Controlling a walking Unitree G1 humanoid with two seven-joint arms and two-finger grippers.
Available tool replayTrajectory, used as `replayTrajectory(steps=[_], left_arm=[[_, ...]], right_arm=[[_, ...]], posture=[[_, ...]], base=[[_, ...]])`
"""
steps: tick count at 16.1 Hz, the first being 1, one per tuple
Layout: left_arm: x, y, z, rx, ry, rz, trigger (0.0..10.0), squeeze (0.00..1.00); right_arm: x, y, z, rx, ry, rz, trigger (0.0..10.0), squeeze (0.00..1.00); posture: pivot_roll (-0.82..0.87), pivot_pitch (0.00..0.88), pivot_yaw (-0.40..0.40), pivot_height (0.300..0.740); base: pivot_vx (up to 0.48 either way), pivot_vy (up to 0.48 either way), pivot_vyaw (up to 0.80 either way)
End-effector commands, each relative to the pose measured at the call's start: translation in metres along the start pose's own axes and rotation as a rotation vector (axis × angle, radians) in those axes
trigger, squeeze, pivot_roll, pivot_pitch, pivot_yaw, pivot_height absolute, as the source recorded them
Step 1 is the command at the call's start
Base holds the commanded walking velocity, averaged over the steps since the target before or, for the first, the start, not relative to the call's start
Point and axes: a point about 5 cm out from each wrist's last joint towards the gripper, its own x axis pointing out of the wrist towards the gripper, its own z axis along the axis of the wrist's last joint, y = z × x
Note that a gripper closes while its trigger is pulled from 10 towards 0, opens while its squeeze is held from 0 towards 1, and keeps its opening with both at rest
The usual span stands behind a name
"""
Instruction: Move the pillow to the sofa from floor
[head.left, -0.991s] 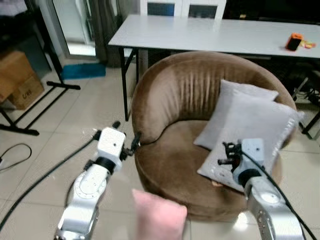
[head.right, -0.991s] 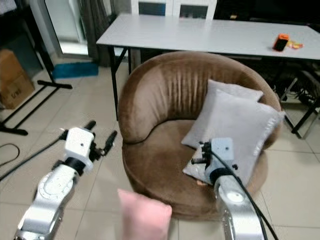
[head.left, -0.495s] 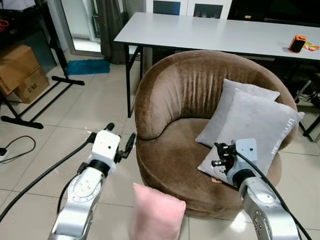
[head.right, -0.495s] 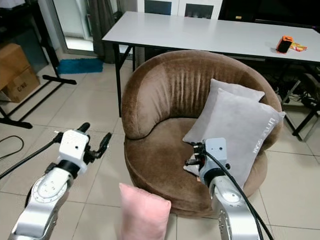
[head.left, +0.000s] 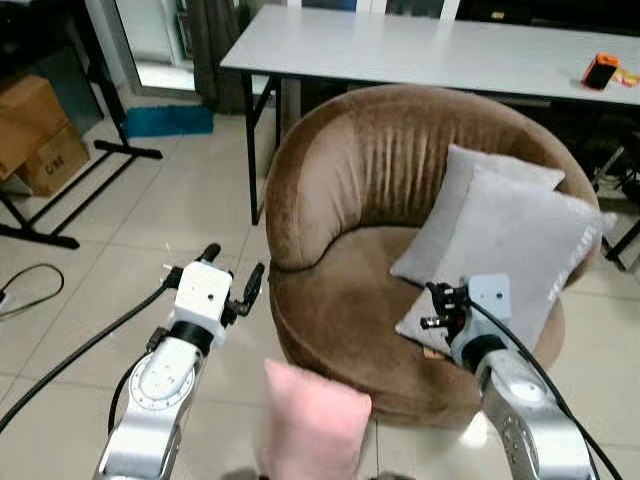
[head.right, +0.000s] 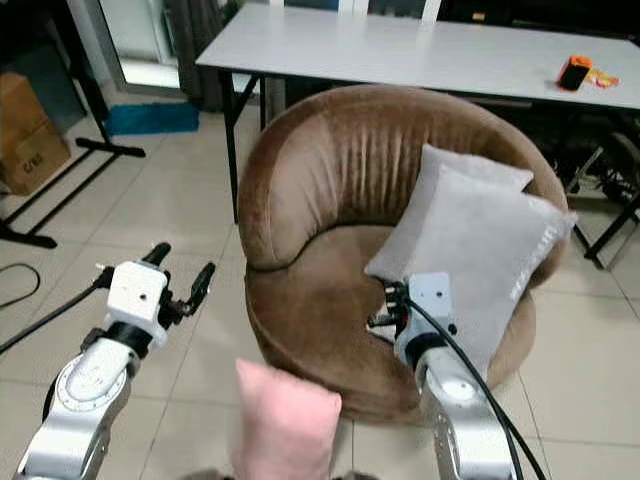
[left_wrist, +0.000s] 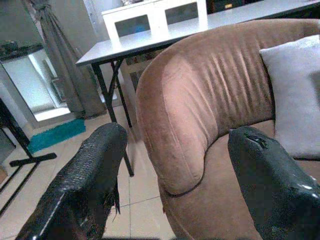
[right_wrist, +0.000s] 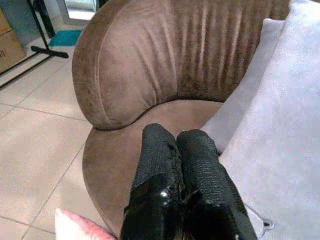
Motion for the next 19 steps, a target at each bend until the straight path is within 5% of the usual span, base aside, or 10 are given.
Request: replayTrajectory(steps=[1,9,19], left_arm=[[-0.0016,-0.0006,0.0013,0.001,-0.009,0.002,10.0,0.00],[-0.0003,-0.0004,0.0006,-0.015,-0.002,0.016,10.0,0.00],[-0.0003,0.0002,0.0003,-0.046,0.001,-0.011,10.0,0.00]], right_arm=[[0.0000,-0.0031,0.0002,0.006,-0.009,-0.018,10.0,0.00],[0.0039,-0.0013,0.0014,0.004,-0.019,-0.018,10.0,0.00],[0.0080,-0.0024,0.0010,-0.034,-0.006,-0.031,10.0,0.00]], posture=[[0.02,0.000,-0.032,0.655],[0.02,0.000,-0.037,0.580],[0.02,0.000,-0.036,0.580]], base=[[0.000,0.000,0.00],[0.000,0.000,0.00],[0.113,0.000,0.00]])
